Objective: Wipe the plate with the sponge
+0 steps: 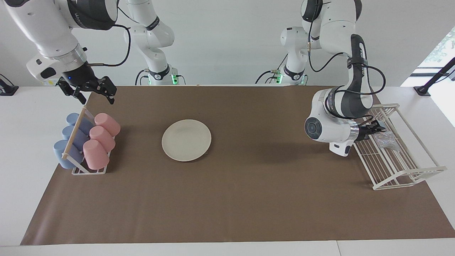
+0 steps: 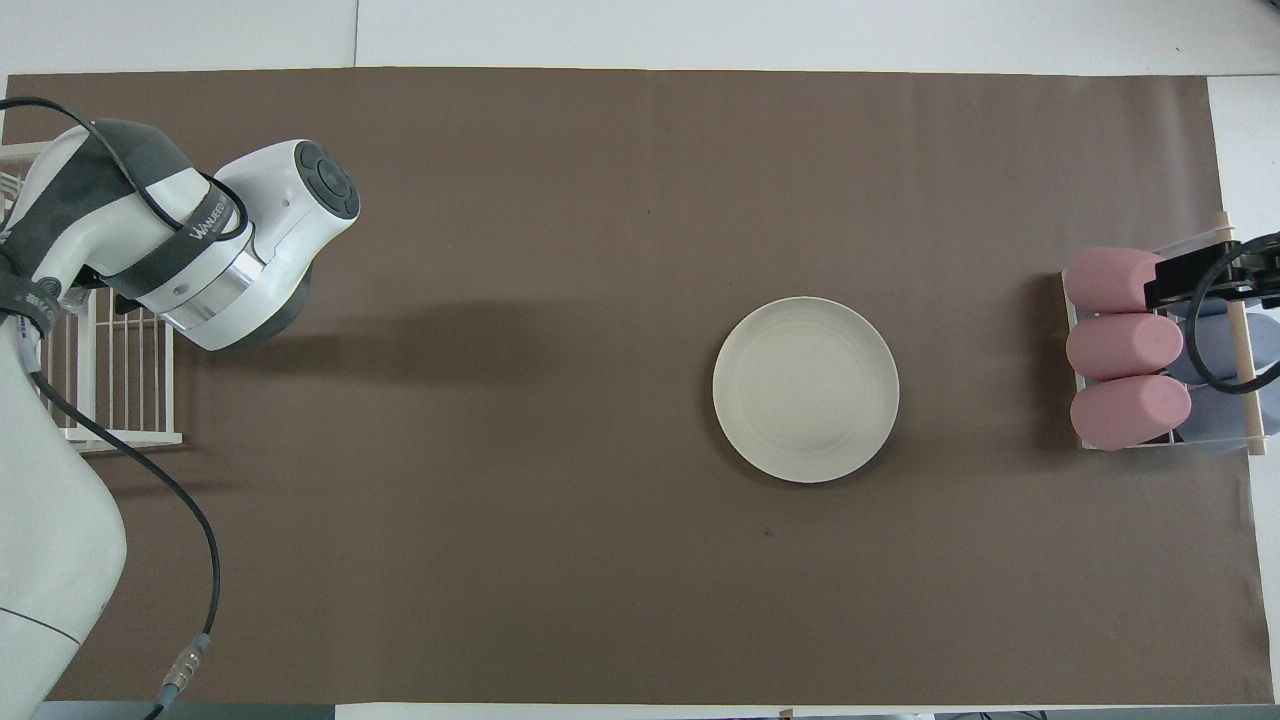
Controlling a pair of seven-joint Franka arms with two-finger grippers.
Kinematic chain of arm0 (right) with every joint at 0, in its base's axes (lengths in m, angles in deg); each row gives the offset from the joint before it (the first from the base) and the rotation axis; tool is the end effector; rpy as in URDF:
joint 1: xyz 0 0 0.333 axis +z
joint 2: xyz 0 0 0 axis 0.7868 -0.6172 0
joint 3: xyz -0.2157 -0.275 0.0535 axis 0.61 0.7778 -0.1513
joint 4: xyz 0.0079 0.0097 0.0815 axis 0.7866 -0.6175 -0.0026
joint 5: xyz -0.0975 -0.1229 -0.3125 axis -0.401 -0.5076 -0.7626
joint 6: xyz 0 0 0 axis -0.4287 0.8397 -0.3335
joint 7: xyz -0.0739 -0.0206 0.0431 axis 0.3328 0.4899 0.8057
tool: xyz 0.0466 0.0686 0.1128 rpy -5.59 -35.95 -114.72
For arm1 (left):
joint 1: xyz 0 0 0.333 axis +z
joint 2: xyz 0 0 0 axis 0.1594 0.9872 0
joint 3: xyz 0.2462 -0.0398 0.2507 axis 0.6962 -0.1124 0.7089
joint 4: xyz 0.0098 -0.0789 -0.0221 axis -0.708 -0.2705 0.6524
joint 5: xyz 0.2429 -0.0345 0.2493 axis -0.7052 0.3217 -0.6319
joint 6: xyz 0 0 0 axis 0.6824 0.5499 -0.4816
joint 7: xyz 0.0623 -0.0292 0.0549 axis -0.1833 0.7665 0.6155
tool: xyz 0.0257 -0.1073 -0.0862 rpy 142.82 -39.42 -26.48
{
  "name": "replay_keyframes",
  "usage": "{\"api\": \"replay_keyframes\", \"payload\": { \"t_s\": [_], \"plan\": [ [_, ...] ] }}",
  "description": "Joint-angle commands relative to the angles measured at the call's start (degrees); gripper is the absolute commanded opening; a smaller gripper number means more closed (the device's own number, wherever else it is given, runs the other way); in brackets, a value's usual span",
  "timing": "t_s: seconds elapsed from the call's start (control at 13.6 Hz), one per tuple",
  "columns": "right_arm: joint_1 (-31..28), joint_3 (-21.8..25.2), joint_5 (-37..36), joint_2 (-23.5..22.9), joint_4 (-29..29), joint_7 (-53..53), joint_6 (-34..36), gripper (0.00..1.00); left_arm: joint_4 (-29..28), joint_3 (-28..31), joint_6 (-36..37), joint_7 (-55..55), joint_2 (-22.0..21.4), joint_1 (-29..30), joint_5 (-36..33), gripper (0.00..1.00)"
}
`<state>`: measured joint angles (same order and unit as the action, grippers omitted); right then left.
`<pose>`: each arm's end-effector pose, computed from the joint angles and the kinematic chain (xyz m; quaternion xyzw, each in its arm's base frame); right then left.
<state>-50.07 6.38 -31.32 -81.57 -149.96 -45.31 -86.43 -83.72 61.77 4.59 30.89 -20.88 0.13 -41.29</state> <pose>0.5110 -0.0421 0.6167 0.9999 -0.0115 -0.0059 0.0003 0.5952 -0.0173 0.4158 -0.8413 0.0037 0.0671 0.5364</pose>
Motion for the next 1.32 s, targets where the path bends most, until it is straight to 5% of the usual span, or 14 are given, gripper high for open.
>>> {"api": "replay_keyframes", "payload": {
  "t_s": [0.0,0.66,1.03,1.25],
  "plan": [
    [-0.4,-0.4,1.1,0.1,0.1,-1.0,-0.6,1.0,0.4,-0.3,-2.3,1.6,-1.4,0.9,5.4,1.0],
    [-0.2,-0.5,1.1,0.1,0.1,-0.2,-0.7,1.0,4.1,-0.6,-4.6,-1.3,-11.1,2.3,26.3,1.0],
    [-0.2,-0.5,1.1,0.1,0.1,-0.1,-0.7,1.0,7.9,-0.4,-4.7,-3.3,-15.7,7.2,45.2,1.0],
    [-0.1,-0.7,1.1,0.1,0.1,0.5,-0.7,1.0,7.6,0.3,-3.1,-10.4,-21.9,9.4,55.1,1.0]
  ]
}}
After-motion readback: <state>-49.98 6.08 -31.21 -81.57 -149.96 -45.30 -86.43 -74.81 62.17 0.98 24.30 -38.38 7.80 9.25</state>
